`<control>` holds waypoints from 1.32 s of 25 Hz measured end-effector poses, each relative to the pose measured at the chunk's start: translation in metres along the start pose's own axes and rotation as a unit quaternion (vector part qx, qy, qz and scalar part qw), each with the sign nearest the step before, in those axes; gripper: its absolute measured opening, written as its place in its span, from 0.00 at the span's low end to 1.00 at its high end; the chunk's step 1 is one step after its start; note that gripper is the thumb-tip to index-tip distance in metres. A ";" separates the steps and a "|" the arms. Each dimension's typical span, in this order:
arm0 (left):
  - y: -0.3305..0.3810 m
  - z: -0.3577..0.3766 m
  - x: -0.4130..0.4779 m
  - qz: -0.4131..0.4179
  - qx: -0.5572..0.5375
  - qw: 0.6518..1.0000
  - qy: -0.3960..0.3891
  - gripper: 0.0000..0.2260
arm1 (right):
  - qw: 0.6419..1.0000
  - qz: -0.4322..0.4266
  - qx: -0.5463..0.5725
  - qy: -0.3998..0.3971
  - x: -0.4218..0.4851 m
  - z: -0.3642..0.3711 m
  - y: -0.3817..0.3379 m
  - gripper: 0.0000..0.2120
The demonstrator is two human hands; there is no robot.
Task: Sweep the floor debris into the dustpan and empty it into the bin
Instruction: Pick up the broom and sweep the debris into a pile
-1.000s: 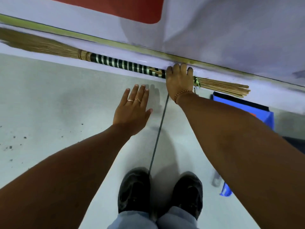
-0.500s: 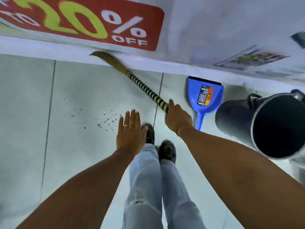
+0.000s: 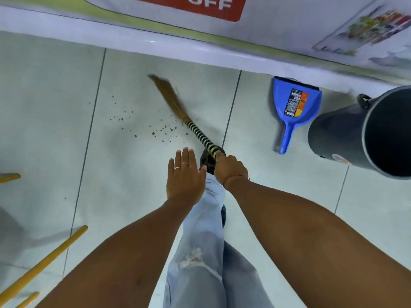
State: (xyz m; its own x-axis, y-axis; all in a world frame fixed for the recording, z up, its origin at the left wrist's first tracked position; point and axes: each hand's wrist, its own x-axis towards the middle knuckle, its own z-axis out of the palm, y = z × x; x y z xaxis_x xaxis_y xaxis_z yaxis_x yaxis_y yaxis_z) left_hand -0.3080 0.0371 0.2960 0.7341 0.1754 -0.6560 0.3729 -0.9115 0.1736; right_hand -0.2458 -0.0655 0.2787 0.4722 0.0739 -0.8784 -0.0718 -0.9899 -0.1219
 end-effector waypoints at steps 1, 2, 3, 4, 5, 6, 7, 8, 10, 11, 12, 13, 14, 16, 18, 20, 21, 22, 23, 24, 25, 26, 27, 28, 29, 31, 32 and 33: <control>-0.011 0.003 -0.018 0.003 0.016 1.000 -0.006 0.28 | 1.000 -0.005 -0.004 -0.008 -0.010 0.014 -0.005 0.21; -0.019 0.005 -0.029 0.009 0.030 0.999 -0.012 0.27 | 1.000 -0.012 -0.008 -0.010 -0.018 0.025 -0.009 0.21; -0.028 0.005 -0.039 0.015 0.041 0.999 -0.013 0.27 | 1.000 -0.020 -0.012 -0.005 -0.028 0.035 -0.013 0.21; -0.036 0.003 -0.047 0.015 0.046 0.999 -0.005 0.27 | 0.999 -0.030 -0.015 0.004 -0.040 0.044 -0.017 0.21; -0.044 -0.002 -0.054 0.011 0.045 0.999 0.009 0.27 | 0.999 -0.041 -0.011 0.017 -0.054 0.052 -0.022 0.22; -0.050 -0.008 -0.058 0.004 0.042 0.999 0.026 0.27 | 0.998 -0.050 0.001 0.032 -0.066 0.058 -0.025 0.23; -0.055 -0.014 -0.063 -0.002 0.038 0.998 0.043 0.27 | 0.997 -0.053 0.020 0.048 -0.078 0.064 -0.026 0.24; -0.060 -0.021 -0.069 -0.003 0.034 0.998 0.059 0.27 | 0.996 -0.049 0.041 0.066 -0.090 0.067 -0.027 0.25; -0.069 -0.032 -0.076 0.012 0.037 0.996 0.077 0.27 | 0.991 -0.020 0.090 0.099 -0.104 0.068 -0.023 0.26; -0.072 -0.037 -0.079 0.024 0.039 0.996 0.080 0.27 | 0.987 0.007 0.114 0.113 -0.108 0.066 -0.020 0.26; -0.077 -0.039 -0.084 0.038 0.041 0.995 0.081 0.27 | 0.982 0.045 0.136 0.122 -0.112 0.067 -0.017 0.26; -0.081 -0.040 -0.087 0.053 0.044 0.994 0.081 0.27 | 0.976 0.089 0.155 0.123 -0.113 0.069 -0.013 0.25; -0.085 -0.040 -0.090 0.066 0.047 0.993 0.082 0.27 | 0.969 0.132 0.173 0.118 -0.113 0.072 -0.010 0.24; -0.102 -0.036 -0.100 0.084 0.055 0.991 0.084 0.27 | 0.955 0.189 0.206 0.101 -0.113 0.089 -0.012 0.20; -0.123 -0.031 -0.109 0.093 0.057 0.991 0.080 0.27 | 0.955 0.200 0.206 0.074 -0.118 0.109 -0.026 0.18; -0.151 -0.022 -0.118 0.097 0.061 0.991 0.063 0.27 | 0.963 0.187 0.188 0.054 -0.123 0.136 -0.051 0.17; -0.164 -0.018 -0.121 0.096 0.065 0.992 0.054 0.27 | 0.966 0.179 0.181 0.051 -0.123 0.147 -0.064 0.17; -0.178 -0.014 -0.122 0.091 0.067 0.992 0.048 0.27 | 0.968 0.172 0.176 0.050 -0.122 0.157 -0.078 0.18; -0.191 -0.010 -0.122 0.084 0.062 0.993 0.047 0.27 | 0.969 0.166 0.173 0.053 -0.118 0.167 -0.093 0.18; -0.202 -0.006 -0.121 0.077 0.056 0.994 0.047 0.27 | 0.970 0.161 0.176 0.055 -0.115 0.176 -0.108 0.18; -0.211 -0.003 -0.119 0.074 0.051 0.995 0.047 0.27 | 0.969 0.156 0.181 0.055 -0.111 0.184 -0.122 0.18; -0.218 -0.001 -0.117 0.072 0.044 0.995 0.048 0.27 | 0.970 0.152 0.183 0.055 -0.108 0.191 -0.133 0.18; -0.225 0.002 -0.116 0.069 0.035 0.996 0.047 0.27 | 0.970 0.146 0.185 0.054 -0.106 0.197 -0.144 0.18; -0.232 0.004 -0.116 0.062 0.026 0.997 0.046 0.27 | 0.971 0.142 0.187 0.053 -0.104 0.202 -0.156 0.18; -0.239 0.005 -0.117 0.053 0.019 0.997 0.044 0.27 | 0.971 0.138 0.189 0.053 -0.102 0.206 -0.166 0.18; -0.254 0.006 -0.123 0.042 0.019 0.998 0.040 0.27 | 0.971 0.129 0.194 0.048 -0.103 0.210 -0.188 0.18; -0.259 0.006 -0.125 0.041 0.021 0.998 0.038 0.27 | 0.971 0.125 0.198 0.047 -0.105 0.210 -0.196 0.19; -0.264 0.006 -0.127 0.040 0.020 0.998 0.038 0.27 | 0.971 0.118 0.201 0.049 -0.108 0.211 -0.203 0.19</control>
State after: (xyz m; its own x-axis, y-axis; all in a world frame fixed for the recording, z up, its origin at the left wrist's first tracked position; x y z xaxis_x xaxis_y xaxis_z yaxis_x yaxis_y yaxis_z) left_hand -0.5034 0.2531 0.3293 0.8023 0.1276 -0.5831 0.2891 -0.9377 0.1926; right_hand -0.4676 0.1533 0.3006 0.4808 -0.1808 -0.8580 -0.5168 -0.8489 -0.1107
